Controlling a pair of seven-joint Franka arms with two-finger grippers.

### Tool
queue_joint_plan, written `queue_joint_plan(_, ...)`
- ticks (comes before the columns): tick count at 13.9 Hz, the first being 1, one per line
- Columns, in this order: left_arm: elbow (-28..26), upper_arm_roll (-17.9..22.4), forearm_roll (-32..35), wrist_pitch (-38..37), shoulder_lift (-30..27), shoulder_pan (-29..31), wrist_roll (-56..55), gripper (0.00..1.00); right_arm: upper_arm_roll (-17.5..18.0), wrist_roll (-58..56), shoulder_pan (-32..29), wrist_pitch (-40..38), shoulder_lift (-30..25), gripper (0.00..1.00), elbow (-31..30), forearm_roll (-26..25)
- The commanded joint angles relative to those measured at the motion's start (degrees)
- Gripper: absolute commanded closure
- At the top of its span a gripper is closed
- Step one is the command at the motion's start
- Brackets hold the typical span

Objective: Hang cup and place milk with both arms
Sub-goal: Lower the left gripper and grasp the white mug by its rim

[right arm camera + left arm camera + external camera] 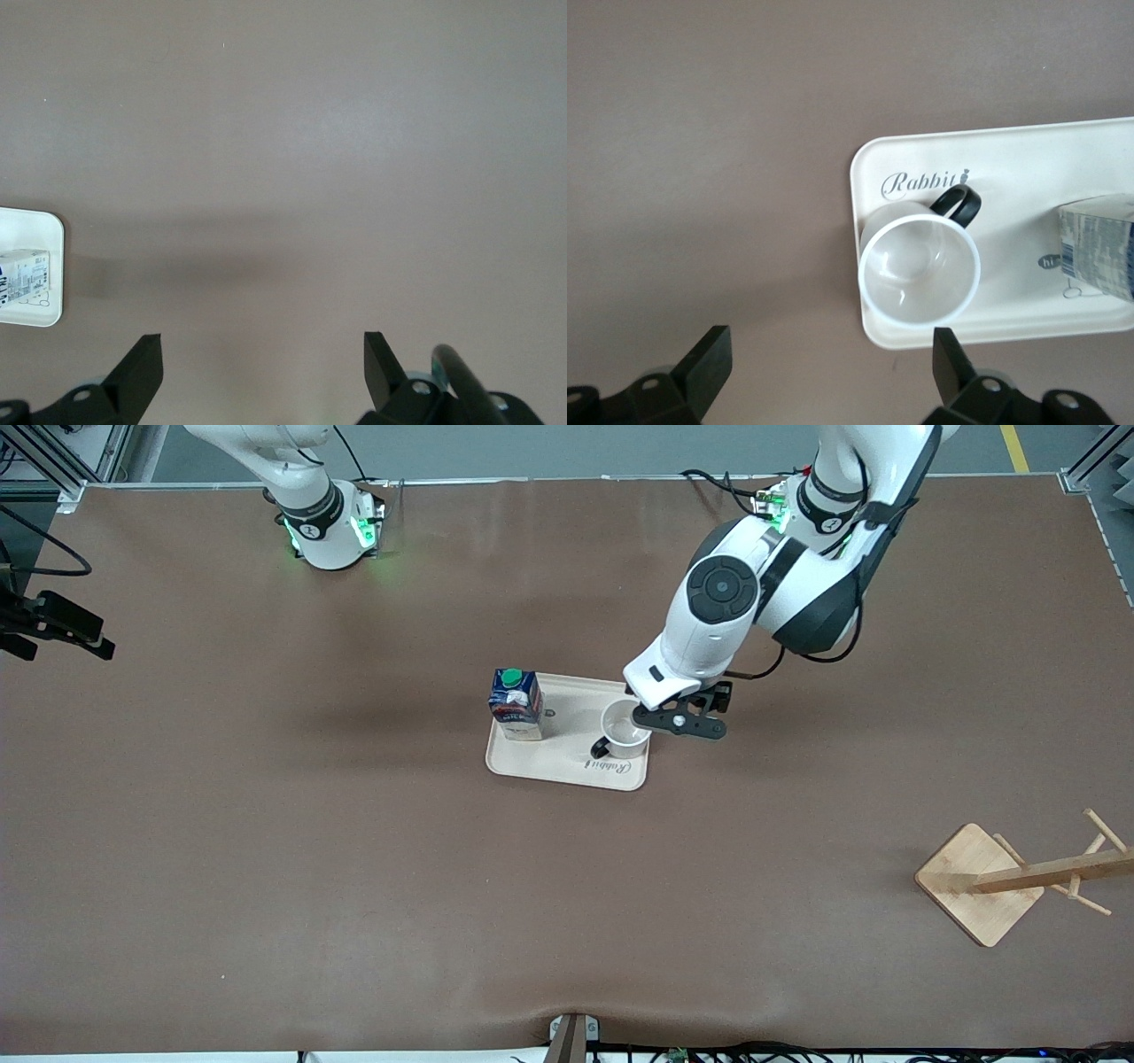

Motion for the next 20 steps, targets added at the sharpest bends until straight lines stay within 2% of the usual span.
queue_joint_plan(1, -3.84, 0.13, 3.16, 6.35, 1.37, -0.60, -0.57, 0.00, 0.72, -0.09, -1.14, -0.16, 0.56, 0.00, 1.25, 0.65)
queue_joint_plan(5, -3.93, -0.14, 3.79, 10.84, 6.47, -1.48, -0.57, 0.00, 0.72, -0.18, -1.14, 0.01, 1.44, 0.00, 1.86, 0.57)
queue_joint_plan(6, -3.93, -0.14, 3.79, 11.46, 7.18, -1.66, -0.57, 0.07, 0.72, -0.18, -1.14, 0.01, 1.53, 0.00, 1.95, 0.48)
queue_joint_plan(9, -3.76, -0.14, 4.93, 11.99, 9.02, -2.01, -0.30, 0.34, 0.72, -0.18, -1.14, 0.01, 1.62, 0.00, 2.22, 0.65)
queue_joint_plan(11, -3.41, -0.14, 5.63, 13.39, 10.25, -2.10, -0.30, 0.45, 0.72, -0.18, -1.14, 0.01, 1.62, 0.00, 2.22, 0.65)
queue_joint_plan(12, -3.32, -0.14, 6.25, 14.01, 11.04, -2.10, -0.30, 0.56, 0.72, -0.18, -1.14, 0.01, 1.62, 0.00, 2.30, 0.74)
queue_joint_plan(13, -3.14, -0.14, 6.69, 14.36, 11.40, -2.10, -0.30, 0.72, 0.72, -0.18, -1.14, 0.01, 1.62, 0.00, 2.30, 0.74)
queue_joint_plan(14, -3.06, -0.14, 6.69, 14.36, 11.49, -2.01, -0.65, 0.93, 0.72, -0.18, -1.14, 0.01, 1.62, 0.00, 2.22, 0.65)
queue_joint_plan(15, -2.71, -0.14, 6.69, 14.36, 11.49, -2.01, -0.74, 1.00, 0.72, -0.18, -1.23, 0.01, 1.62, 0.00, 2.30, 0.65)
queue_joint_plan(18, -2.00, -0.14, 6.69, 13.93, 10.70, -2.10, -1.01, 1.00, 0.72, -0.18, -1.14, 0.01, 1.71, 0.00, 2.30, 0.74)
queue_joint_plan(20, -1.74, -0.31, 6.69, 12.96, 7.90, -1.92, -0.83, 1.00, 0.72, -0.18, -1.23, 0.01, 1.79, 0.00, 2.30, 0.65)
